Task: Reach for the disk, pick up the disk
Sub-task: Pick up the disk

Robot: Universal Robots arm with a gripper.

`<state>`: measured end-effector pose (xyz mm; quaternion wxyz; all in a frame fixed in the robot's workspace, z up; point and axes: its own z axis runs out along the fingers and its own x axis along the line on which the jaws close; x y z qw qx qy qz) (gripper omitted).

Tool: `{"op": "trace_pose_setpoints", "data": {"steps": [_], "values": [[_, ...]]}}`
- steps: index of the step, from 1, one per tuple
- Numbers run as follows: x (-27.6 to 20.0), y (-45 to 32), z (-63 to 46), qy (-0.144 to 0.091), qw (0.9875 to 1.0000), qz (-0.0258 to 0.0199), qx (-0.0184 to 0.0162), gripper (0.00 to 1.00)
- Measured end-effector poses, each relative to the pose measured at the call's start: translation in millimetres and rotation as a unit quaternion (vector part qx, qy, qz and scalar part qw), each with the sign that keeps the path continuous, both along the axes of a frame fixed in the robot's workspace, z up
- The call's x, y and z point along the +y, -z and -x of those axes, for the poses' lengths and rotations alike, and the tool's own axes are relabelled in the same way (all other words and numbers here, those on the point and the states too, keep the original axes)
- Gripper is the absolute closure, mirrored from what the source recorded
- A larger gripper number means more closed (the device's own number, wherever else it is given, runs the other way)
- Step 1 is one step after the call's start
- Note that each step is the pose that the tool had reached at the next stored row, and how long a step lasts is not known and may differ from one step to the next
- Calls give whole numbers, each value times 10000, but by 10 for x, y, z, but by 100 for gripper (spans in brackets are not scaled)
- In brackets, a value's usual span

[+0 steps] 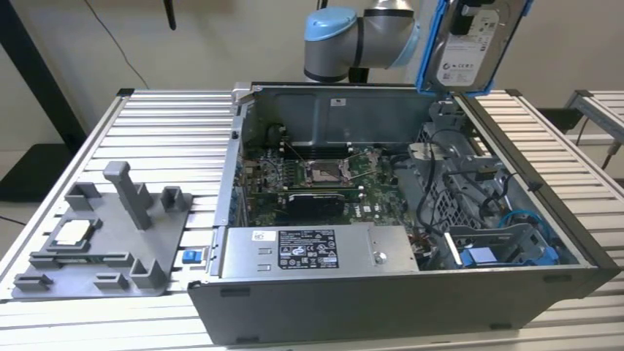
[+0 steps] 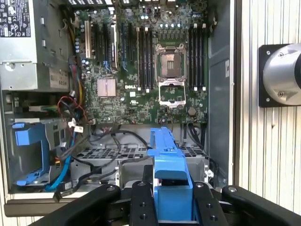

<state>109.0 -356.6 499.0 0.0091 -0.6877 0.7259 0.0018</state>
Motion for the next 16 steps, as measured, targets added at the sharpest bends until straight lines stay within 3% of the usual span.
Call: {"op": "trace_pose_setpoints", "data": {"steps": [10,13,16], "values": [[-12,-1,-17,1,10000,1,0,100],[-67,0,-17,0,10000,-1,0,100],[-172,0,-13,0,10000,-6,0,100]]}}
